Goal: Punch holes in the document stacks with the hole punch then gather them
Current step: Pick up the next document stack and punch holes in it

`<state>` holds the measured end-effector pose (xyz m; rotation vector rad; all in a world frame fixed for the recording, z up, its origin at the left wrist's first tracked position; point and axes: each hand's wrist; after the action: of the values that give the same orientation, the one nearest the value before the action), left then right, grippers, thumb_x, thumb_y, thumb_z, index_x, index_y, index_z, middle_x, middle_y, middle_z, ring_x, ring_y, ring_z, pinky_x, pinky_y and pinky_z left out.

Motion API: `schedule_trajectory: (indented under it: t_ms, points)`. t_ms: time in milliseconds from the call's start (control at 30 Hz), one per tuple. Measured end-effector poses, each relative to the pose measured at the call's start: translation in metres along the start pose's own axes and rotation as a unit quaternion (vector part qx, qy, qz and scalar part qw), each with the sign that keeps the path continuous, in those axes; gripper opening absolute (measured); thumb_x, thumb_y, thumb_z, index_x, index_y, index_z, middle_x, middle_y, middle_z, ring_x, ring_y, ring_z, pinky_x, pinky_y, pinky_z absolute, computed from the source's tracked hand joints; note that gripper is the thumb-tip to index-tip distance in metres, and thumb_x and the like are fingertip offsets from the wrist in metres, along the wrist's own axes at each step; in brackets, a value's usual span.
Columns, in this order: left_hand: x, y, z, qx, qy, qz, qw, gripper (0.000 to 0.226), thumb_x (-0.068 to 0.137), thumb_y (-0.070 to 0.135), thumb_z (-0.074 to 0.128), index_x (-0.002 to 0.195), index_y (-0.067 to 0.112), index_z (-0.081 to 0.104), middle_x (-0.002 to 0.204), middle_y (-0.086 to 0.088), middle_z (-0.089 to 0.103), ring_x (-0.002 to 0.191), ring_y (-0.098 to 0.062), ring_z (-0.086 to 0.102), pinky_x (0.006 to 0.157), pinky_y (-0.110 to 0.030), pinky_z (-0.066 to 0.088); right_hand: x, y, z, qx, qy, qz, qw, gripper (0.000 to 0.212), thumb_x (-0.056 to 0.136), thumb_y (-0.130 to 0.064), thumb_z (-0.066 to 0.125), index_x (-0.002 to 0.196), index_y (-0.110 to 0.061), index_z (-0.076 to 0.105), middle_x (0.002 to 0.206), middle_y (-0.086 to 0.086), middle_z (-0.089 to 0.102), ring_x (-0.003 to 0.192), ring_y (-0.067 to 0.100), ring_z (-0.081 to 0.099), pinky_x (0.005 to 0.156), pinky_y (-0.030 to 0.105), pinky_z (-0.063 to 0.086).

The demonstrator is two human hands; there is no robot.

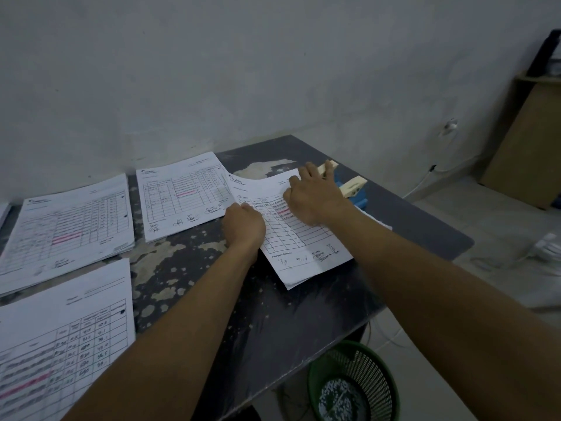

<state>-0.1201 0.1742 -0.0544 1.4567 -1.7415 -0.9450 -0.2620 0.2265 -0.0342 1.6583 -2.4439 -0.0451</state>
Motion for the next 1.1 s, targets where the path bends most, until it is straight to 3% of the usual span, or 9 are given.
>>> schedule_trajectory:
  t_ms: [167, 300, 333, 400, 533, 700, 867, 1033, 1100]
  points:
    - [-0.001, 0.003, -0.001, 0.01, -0.002, -0.002, 1.0, 0.035, 0.104, 0.02, 0.033, 0.113, -0.002, 0.059, 0.115, -0.016, 0.063, 0.102, -0.031, 0.06, 0.079, -0.033, 0.044, 0.006, 0.007, -0.016, 0.085, -0.024, 0.023, 0.996, 0.063, 0.099, -0.047, 0.035, 0.152, -0.013, 0.028, 0.162, 0.012, 0.018, 0.151, 0.027, 0.004, 0.118, 0.059, -0.006]
    - [-0.002, 0.004, -0.002, 0.011, -0.006, -0.004, 1.0, 0.035, 0.104, 0.019, 0.034, 0.112, -0.003, 0.059, 0.115, -0.017, 0.063, 0.102, -0.031, 0.06, 0.076, -0.032, 0.044, 0.011, 0.011, -0.031, 0.164, -0.043, 0.032, 0.985, 0.051, 0.095, -0.028, 0.047, 0.144, -0.013, 0.04, 0.159, 0.011, 0.026, 0.147, 0.025, 0.019, 0.119, 0.057, 0.006]
    - [-0.003, 0.004, -0.002, 0.014, -0.006, -0.006, 1.0, 0.035, 0.105, 0.019, 0.034, 0.112, -0.003, 0.059, 0.115, -0.018, 0.063, 0.102, -0.031, 0.06, 0.075, -0.032, 0.043, 0.012, 0.015, -0.038, 0.212, -0.039, 0.036, 0.976, 0.036, 0.094, -0.025, 0.049, 0.128, -0.013, 0.051, 0.149, 0.012, 0.041, 0.135, 0.026, 0.035, 0.115, 0.055, 0.021]
    - [-0.004, 0.004, -0.003, 0.021, -0.007, -0.007, 1.0, 0.035, 0.105, 0.02, 0.034, 0.114, -0.004, 0.059, 0.115, -0.018, 0.063, 0.103, -0.032, 0.061, 0.076, -0.033, 0.044, 0.013, 0.023, -0.05, 0.336, -0.038, 0.046, 0.94, 0.007, 0.092, -0.021, 0.055, 0.094, -0.015, 0.053, 0.106, 0.006, 0.058, 0.1, 0.025, 0.049, 0.084, 0.04, 0.044]
    - [-0.005, 0.005, -0.005, 0.023, -0.017, -0.011, 1.0, 0.036, 0.105, 0.021, 0.035, 0.114, -0.005, 0.059, 0.115, -0.019, 0.063, 0.104, -0.034, 0.061, 0.084, -0.037, 0.047, 0.01, 0.029, -0.064, 0.431, -0.062, 0.049, 0.899, 0.018, 0.092, -0.023, 0.06, 0.086, -0.006, 0.056, 0.089, 0.009, 0.056, 0.08, 0.023, 0.052, 0.07, 0.036, 0.04]
    - [-0.004, 0.007, -0.008, 0.014, -0.03, -0.024, 0.999, 0.035, 0.105, 0.02, 0.036, 0.112, -0.006, 0.059, 0.114, -0.02, 0.064, 0.102, -0.034, 0.062, 0.076, -0.034, 0.046, 0.005, 0.032, -0.079, 0.446, -0.066, 0.032, 0.892, 0.026, 0.094, -0.018, 0.059, 0.091, 0.007, 0.06, 0.094, 0.02, 0.056, 0.086, 0.03, 0.053, 0.081, 0.043, 0.042]
    - [-0.004, 0.006, -0.009, 0.003, -0.01, -0.024, 1.0, 0.032, 0.105, 0.018, 0.037, 0.103, -0.005, 0.06, 0.107, -0.017, 0.065, 0.087, -0.025, 0.058, 0.069, -0.03, 0.04, 0.008, 0.034, -0.079, 0.447, -0.069, 0.04, 0.891, 0.043, 0.096, -0.022, 0.058, 0.121, 0.013, 0.056, 0.132, 0.029, 0.054, 0.125, 0.044, 0.047, 0.106, 0.053, 0.038]
    - [-0.007, 0.005, -0.019, 0.013, 0.006, 0.004, 1.0, 0.033, 0.106, 0.02, 0.035, 0.101, -0.002, 0.059, 0.105, -0.016, 0.064, 0.083, -0.021, 0.053, 0.071, -0.03, 0.04, 0.006, 0.033, -0.075, 0.451, -0.049, 0.048, 0.89, 0.042, 0.096, -0.03, 0.059, 0.116, 0.006, 0.063, 0.126, 0.021, 0.061, 0.117, 0.036, 0.056, 0.101, 0.048, 0.043]
    - [-0.007, 0.006, -0.027, 0.021, 0.012, 0.02, 1.0, 0.035, 0.106, 0.021, 0.034, 0.106, -0.003, 0.059, 0.108, -0.015, 0.063, 0.089, -0.023, 0.055, 0.073, -0.029, 0.039, 0.005, 0.033, -0.073, 0.451, -0.023, 0.047, 0.891, 0.04, 0.093, -0.037, 0.063, 0.098, 0.002, 0.068, 0.099, 0.01, 0.067, 0.089, 0.021, 0.06, 0.083, 0.037, 0.046]
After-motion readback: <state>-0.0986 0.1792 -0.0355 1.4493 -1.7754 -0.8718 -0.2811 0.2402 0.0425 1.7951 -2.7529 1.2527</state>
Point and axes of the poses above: each hand's wrist, its own x-axis towards the middle knuckle, its own z-axis out of the palm, y = z × x
